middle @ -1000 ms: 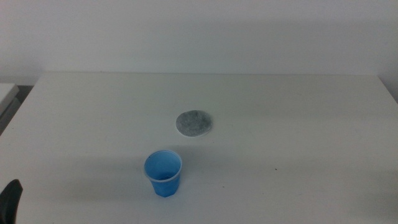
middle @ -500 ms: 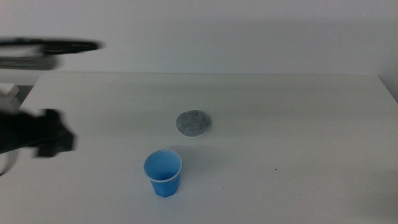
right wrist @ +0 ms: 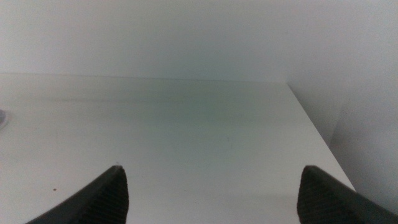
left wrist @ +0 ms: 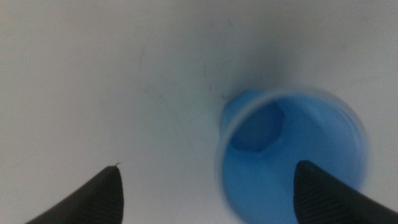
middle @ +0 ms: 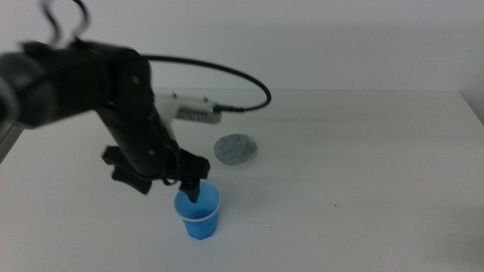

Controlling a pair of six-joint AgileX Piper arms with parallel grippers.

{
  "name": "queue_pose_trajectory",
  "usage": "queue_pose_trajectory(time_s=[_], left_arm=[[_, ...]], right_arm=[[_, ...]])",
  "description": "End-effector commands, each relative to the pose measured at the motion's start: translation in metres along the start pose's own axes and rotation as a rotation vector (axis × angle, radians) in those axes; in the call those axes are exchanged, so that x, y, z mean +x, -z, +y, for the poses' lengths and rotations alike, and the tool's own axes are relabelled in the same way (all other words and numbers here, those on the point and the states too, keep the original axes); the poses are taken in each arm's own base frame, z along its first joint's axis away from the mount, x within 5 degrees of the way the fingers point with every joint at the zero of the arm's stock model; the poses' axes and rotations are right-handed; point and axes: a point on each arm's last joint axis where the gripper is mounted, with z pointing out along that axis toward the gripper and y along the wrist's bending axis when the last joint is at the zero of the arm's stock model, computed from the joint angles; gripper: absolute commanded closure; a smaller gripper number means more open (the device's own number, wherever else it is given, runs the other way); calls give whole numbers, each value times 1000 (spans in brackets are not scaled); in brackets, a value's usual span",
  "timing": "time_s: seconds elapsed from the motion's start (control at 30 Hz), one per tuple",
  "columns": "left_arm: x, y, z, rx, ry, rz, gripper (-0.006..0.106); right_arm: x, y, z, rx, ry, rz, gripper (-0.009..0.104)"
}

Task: Place an empty cup on a cup mat.

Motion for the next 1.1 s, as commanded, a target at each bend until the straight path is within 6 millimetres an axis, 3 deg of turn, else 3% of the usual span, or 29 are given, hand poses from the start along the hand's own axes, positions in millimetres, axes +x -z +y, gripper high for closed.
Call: queue_pose_trajectory(time_s=[0.0,0.07,0.13,0.2,0.37,0.4,0.53,0.77,1.07], left_arm=[[-7,-17,-4,14,13,8,7],[-9,-31,-4,11,19,45,10],[-9,-41,-4,20,23,72,20],[-9,-42,-6,35,34,80,36],[-7,-41,-9,59,77,106,96],[-8,-40,-9,59,82,110,102],[-22,-23,-11,48,88,69,102],[-79,7,-17,15,76,-69,102],[-140,-17,-23,5,72,-91,102]], right_arm=[[0,0,0,-1,7,-8,2],[0,0,0,-1,7,-8,2],[0,0,0,-1,7,-8,2],[0,0,0,-1,7,-8,2],[0,0,0,-1,7,-8,2],[0,0,0,-1,7,-8,2],[0,0,0,-1,7,-8,2],[0,0,0,-1,7,-8,2],[0,0,0,-1,7,-8,2]])
